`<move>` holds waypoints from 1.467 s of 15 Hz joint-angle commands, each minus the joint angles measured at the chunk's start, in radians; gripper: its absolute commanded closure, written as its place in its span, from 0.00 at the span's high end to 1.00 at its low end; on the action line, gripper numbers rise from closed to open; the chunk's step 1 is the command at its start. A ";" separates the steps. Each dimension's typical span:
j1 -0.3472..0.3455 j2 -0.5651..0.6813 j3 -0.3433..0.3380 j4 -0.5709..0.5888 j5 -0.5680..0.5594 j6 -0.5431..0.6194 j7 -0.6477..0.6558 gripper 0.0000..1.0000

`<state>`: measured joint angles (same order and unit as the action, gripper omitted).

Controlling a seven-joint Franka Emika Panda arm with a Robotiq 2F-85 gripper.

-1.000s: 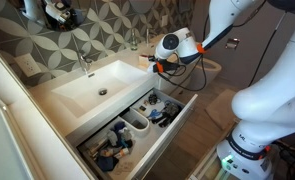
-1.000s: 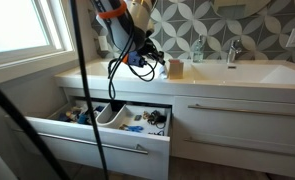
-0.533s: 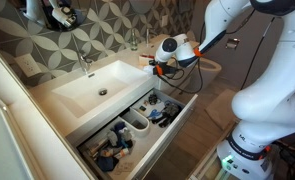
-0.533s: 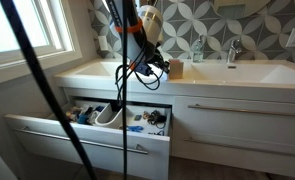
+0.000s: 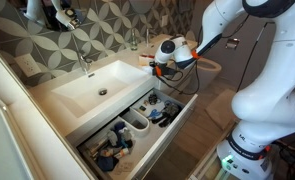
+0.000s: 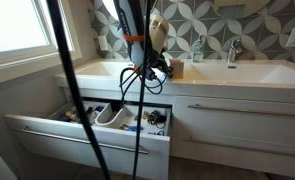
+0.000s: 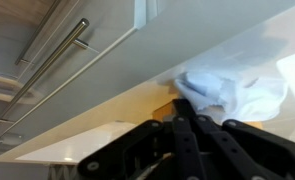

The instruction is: Remove a piece of tissue from the left side of the drawer and put it on the counter

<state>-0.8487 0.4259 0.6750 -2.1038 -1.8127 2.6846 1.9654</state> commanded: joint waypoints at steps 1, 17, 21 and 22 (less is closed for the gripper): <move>0.161 -0.017 -0.176 0.040 0.020 0.055 0.023 0.07; 0.231 -0.237 -0.270 -0.111 0.347 0.157 -0.268 1.00; 0.294 -0.310 -0.340 -0.195 0.567 0.280 -0.500 1.00; 0.164 -0.311 -0.201 -0.221 0.622 0.279 -0.585 1.00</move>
<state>-0.6403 0.1973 0.4307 -2.2280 -1.3618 2.8986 1.5647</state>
